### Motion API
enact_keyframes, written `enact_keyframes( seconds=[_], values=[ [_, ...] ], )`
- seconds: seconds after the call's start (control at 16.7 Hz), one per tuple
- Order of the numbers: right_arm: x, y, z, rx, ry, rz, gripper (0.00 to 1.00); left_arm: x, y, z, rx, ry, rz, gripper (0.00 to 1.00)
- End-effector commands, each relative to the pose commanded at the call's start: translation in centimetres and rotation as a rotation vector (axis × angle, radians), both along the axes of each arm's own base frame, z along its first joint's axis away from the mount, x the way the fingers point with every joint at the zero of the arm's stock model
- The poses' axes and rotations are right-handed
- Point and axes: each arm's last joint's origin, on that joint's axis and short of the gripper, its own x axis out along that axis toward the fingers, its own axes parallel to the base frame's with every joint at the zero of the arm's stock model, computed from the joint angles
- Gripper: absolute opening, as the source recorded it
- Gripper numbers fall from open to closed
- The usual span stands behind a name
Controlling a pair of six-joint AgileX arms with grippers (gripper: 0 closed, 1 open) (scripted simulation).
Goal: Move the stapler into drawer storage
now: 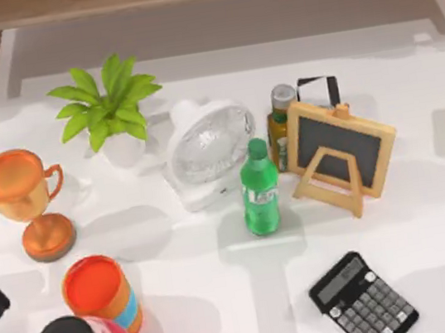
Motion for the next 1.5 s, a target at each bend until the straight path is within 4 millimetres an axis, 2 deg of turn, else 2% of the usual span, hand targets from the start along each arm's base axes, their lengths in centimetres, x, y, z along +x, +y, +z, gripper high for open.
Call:
enact_keyframes(
  seconds=[0.18,0.48,1.26,1.5],
  values=[
    [2.3,0.1,0.1,0.003,0.001,0.0,0.0,0.0,0.0,0.0,0.0,0.0,0.0,1.0],
    [2.6,0.2,0.0,0.006,0.006,0.0,0.0,0.0,0.0,0.0,0.0,0.0,0.0,1.0],
    [2.6,0.2,0.0,0.006,0.006,0.0,0.98,0.0,0.0,0.0,0.0,0.0,0.0,1.0],
    [2.6,0.2,0.0,0.006,0.006,0.0,1.0,0.0,0.0,0.0,0.0,0.0,0.0,1.0]
  ],
)
